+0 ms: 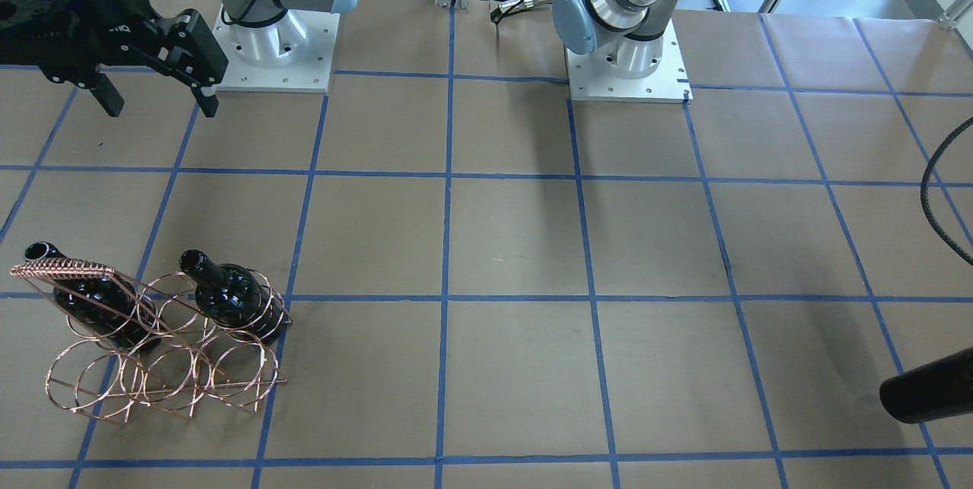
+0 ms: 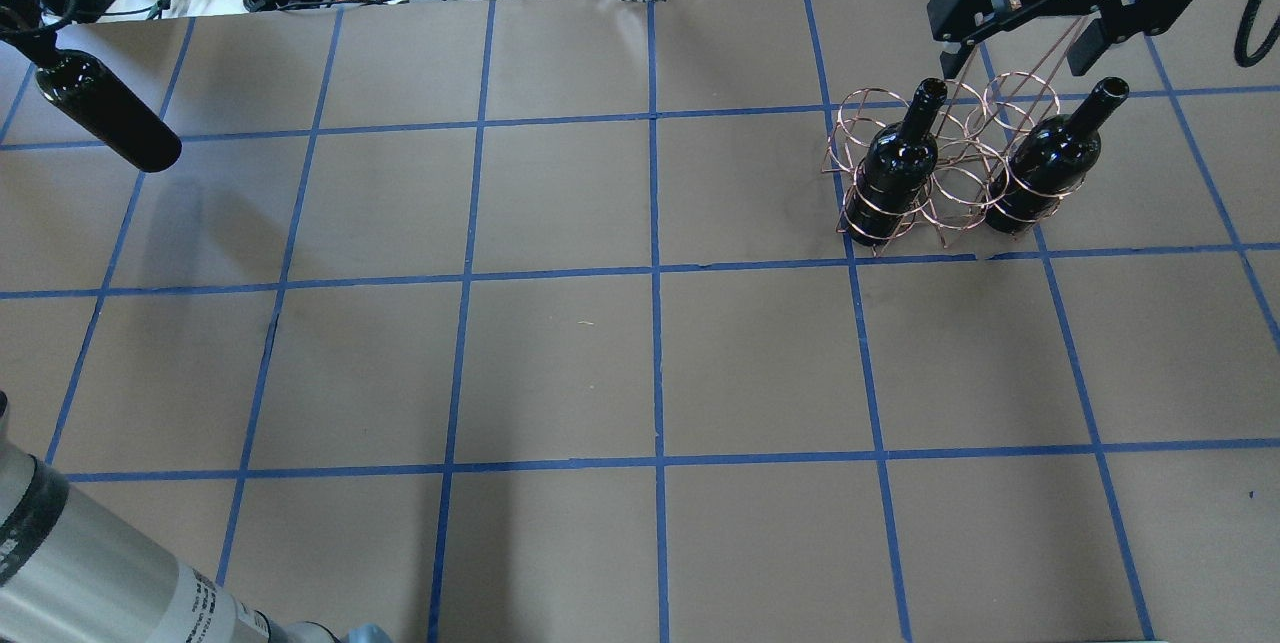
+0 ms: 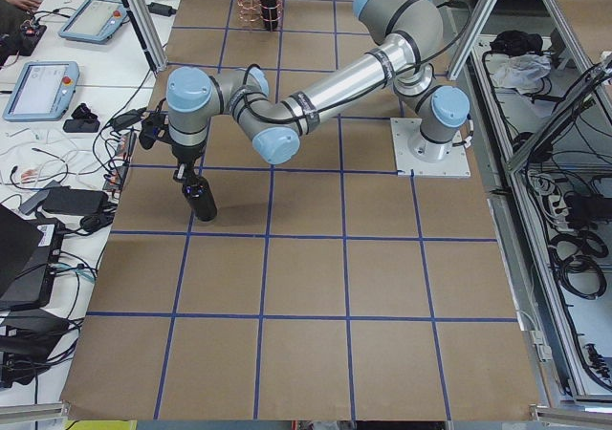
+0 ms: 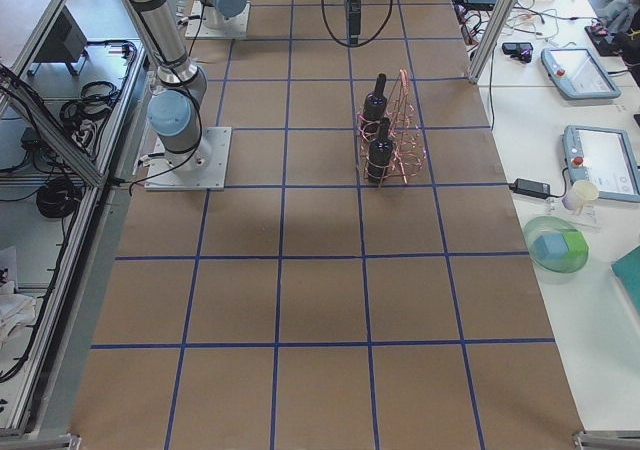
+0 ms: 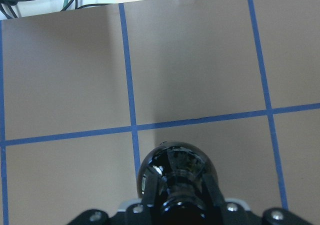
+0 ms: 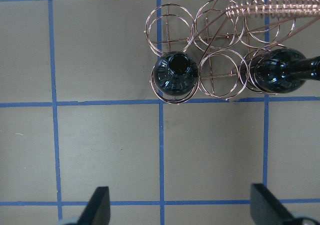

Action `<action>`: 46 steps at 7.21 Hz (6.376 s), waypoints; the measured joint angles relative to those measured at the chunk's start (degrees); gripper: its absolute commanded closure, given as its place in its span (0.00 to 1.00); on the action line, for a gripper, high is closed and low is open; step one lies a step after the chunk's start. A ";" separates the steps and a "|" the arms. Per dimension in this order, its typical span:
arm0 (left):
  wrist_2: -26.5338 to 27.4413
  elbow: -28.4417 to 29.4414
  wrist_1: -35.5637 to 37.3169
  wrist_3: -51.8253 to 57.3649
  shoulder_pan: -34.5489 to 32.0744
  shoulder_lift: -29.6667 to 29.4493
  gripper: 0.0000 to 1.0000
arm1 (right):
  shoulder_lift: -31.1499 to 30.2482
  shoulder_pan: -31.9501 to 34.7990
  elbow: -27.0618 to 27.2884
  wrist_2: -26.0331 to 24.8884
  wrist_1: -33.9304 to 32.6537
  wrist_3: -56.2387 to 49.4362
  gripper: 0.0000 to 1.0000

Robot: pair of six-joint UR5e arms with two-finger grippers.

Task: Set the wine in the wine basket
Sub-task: 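Carry the hanging bottle with the left gripper toward the table center, then lower the bottle upright onto the table with the left gripper, then open the left gripper and withdraw it while the right arm moves toward the bottle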

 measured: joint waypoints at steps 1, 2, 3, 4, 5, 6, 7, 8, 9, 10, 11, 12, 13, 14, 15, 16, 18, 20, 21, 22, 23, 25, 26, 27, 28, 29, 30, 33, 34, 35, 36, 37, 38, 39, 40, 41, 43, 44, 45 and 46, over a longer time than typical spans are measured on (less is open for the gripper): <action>0.03 -0.45 -1.92 -3.11 -1.91 2.14 1.00 | 0.00 0.00 -0.01 0.00 0.00 0.00 0.00; 0.21 -1.51 -3.06 -6.93 -5.44 4.40 1.00 | 0.00 0.00 0.00 0.00 0.00 0.00 0.00; 0.41 -2.95 -3.55 -11.60 -9.33 6.40 1.00 | 0.00 0.00 -0.01 0.00 0.00 0.00 0.00; 0.55 -4.77 -3.82 -16.17 -12.74 8.23 1.00 | 0.00 0.00 -0.01 0.00 0.00 0.00 0.00; 0.80 -7.26 -4.00 -19.70 -15.67 10.31 1.00 | 0.00 0.00 -0.02 0.00 0.00 0.00 0.00; 1.40 -9.94 -4.02 -23.05 -18.43 12.42 1.00 | 0.00 0.00 -0.04 0.00 0.00 0.00 0.00; 2.71 -12.46 -3.82 -26.61 -21.54 14.32 1.00 | 0.00 0.00 -0.04 0.00 0.00 0.00 0.00; 4.36 -14.62 -3.48 -30.51 -25.00 15.86 1.00 | 0.00 0.00 -0.03 0.00 0.00 0.00 0.00; 5.63 -16.39 -2.96 -34.93 -28.49 16.98 1.00 | 0.00 0.00 -0.03 0.00 0.00 0.00 0.00; 6.29 -18.00 -2.15 -39.04 -31.64 17.67 1.00 | 0.00 -0.01 -0.01 0.00 0.00 0.00 0.00; 6.52 -19.76 -1.24 -42.34 -34.50 18.22 1.00 | 0.00 -0.03 0.01 -0.02 0.02 0.00 0.00; 6.61 -21.40 -0.21 -44.30 -36.67 18.64 1.00 | 0.00 -0.02 0.02 -0.05 0.06 0.00 0.00; 6.65 -22.99 0.73 -45.80 -38.22 18.86 1.00 | 0.00 -0.02 0.02 -0.10 0.08 0.00 0.00; 6.66 -24.72 1.99 -47.28 -39.70 18.88 1.00 | 0.00 -0.03 0.02 -0.14 0.08 0.00 0.00; 6.84 -26.44 3.92 -48.26 -41.20 18.88 1.00 | 0.00 -0.02 0.02 -0.15 0.09 0.00 0.00; 7.16 -27.90 5.38 -48.66 -42.17 18.96 1.00 | 0.00 -0.01 0.02 -0.12 0.09 0.00 0.00; 7.38 -29.38 6.26 -48.83 -42.77 18.97 1.00 | 0.00 0.00 0.02 -0.09 0.09 0.00 0.00; 7.41 -29.95 6.58 -48.95 -42.84 18.65 1.00 | 0.00 0.00 0.02 -0.09 0.09 0.02 0.00; 7.41 -30.09 6.71 -49.02 -42.85 18.41 1.00 | 0.00 0.00 0.02 -0.09 0.09 0.06 0.00; 7.44 -30.27 6.77 -49.08 -43.09 18.26 1.00 | 0.00 0.00 0.02 -0.09 0.09 0.08 0.00; 7.49 -30.43 6.79 -49.13 -43.59 18.19 1.00 | 0.00 0.00 0.02 -0.09 0.09 0.09 0.00; 7.54 -30.56 6.78 -49.79 -44.52 18.04 1.00 | 0.00 0.00 0.02 -0.09 0.09 0.09 0.00; 7.59 -30.57 6.77 -49.88 -44.69 18.02 1.00 | 0.00 0.00 0.02 -0.09 0.09 0.09 0.00; 7.62 -30.57 6.78 -49.87 -44.73 17.99 1.00 | 0.00 0.00 0.02 -0.11 0.09 0.09 0.00; 7.63 -30.56 6.88 -49.78 -44.70 17.97 1.00 | 0.00 0.00 0.02 -0.14 0.09 0.09 0.00; 7.65 -30.55 7.31 -49.70 -44.62 17.87 1.00 | 0.00 0.00 0.02 -0.17 0.09 0.09 0.00; 7.67 -30.55 7.88 -49.67 -44.58 17.77 1.00 | 0.00 0.00 0.02 -0.17 0.09 0.09 0.00; 7.73 -30.67 8.87 -49.43 -44.46 17.54 1.00 | 0.00 0.00 0.02 -0.18 0.09 0.09 0.00; 7.76 -30.85 8.93 -49.36 -44.45 17.45 1.00 | 0.00 0.00 0.02 -0.18 0.09 0.09 0.00; 7.74 -30.99 8.93 -49.27 -44.44 17.39 1.00 | 0.00 0.00 0.02 -0.18 0.09 0.09 0.00; 7.71 -31.03 8.92 -49.21 -44.44 17.36 0.22 | 0.00 0.00 0.02 -0.18 0.09 0.09 0.00; 7.71 -31.03 8.94 -49.20 -44.44 17.35 0.00 | 0.00 0.00 0.02 -0.18 0.09 0.09 0.00; 7.72 -30.98 8.77 -49.35 -44.44 17.41 0.00 | 0.00 0.00 0.02 -0.18 0.09 0.09 0.00; 7.70 -30.81 7.77 -49.57 -44.44 17.55 0.00 | 0.00 0.00 0.02 -0.18 0.09 0.09 0.00; 7.61 -30.49 6.14 -49.75 -44.33 17.75 0.00 | 0.00 0.00 0.02 -0.18 0.09 0.09 0.00; 7.37 -30.08 4.81 -49.85 -44.11 18.15 0.00 | 0.00 0.00 0.02 -0.18 0.09 0.09 0.00; 6.86 -26.53 0.38 -49.63 -43.22 18.83 0.00 | 0.02 0.00 0.02 -0.27 0.07 0.03 0.00; 6.57 -21.94 -5.43 -49.56 -42.59 19.09 0.00 | 0.19 0.02 0.00 -0.54 -0.06 -0.03 0.00; 5.71 -17.47 -10.47 -49.43 -41.76 19.40 0.00 | 0.85 0.13 -0.23 -0.93 -0.31 -0.09 0.00; 4.03 -14.57 -13.02 -48.68 -40.01 19.87 0.00 | 2.16 0.42 -0.78 -1.01 -0.77 0.06 0.00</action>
